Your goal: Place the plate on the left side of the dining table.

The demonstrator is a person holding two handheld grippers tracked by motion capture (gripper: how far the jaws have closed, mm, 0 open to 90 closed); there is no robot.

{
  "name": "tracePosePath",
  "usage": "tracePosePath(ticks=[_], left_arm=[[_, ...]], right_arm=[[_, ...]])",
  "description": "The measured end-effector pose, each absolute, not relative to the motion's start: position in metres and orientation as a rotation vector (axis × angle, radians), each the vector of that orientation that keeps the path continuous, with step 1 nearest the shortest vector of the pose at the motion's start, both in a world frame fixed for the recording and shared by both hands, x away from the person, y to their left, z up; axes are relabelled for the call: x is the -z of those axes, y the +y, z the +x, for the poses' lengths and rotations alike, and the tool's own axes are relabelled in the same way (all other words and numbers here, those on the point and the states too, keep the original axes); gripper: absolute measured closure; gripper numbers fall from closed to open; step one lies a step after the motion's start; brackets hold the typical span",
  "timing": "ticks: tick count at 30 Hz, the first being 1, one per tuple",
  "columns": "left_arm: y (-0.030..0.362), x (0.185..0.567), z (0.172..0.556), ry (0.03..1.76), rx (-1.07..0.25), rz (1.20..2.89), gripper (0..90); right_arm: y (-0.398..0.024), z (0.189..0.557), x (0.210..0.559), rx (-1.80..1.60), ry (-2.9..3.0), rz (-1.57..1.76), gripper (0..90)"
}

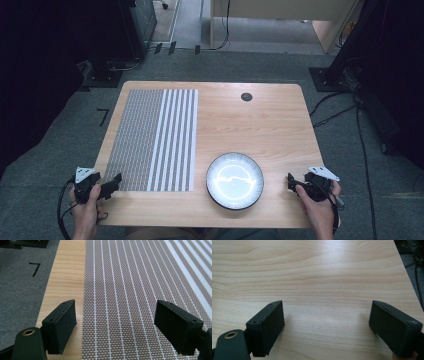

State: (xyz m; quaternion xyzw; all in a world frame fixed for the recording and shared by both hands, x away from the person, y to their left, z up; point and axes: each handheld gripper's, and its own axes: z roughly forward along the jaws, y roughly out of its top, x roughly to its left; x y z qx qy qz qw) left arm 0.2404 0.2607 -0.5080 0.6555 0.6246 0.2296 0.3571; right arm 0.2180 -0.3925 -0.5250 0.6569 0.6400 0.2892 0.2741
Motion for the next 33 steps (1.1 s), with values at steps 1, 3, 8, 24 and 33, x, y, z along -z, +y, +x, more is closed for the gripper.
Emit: tracePosePath(ticks=[1,3,8,24,33], left_arm=[[0.26,0.507,0.241,1.617,-0.594,1.684,17.7],[0.26,0.507,0.241,1.619,-0.593,1.677,17.7],[0.256,0.503,0.241,1.619,-0.597,1.659,14.0],[0.216,0.492,0.245,1.537,-0.568,1.716,14.1],[0.194,0.489,0.246,1.508,-0.555,1.741,14.1]], right_arm=[[-0.393,0.218,0.525,-0.778,1.721,1.767,12.5],[-0.392,0.218,0.525,-0.776,1.714,1.771,13.3],[-0.391,0.219,0.522,-0.783,1.683,1.782,14.4],[-0.37,0.214,0.488,-0.946,1.635,1.773,14.6],[-0.358,0.213,0.478,-0.978,1.64,1.753,14.6]])
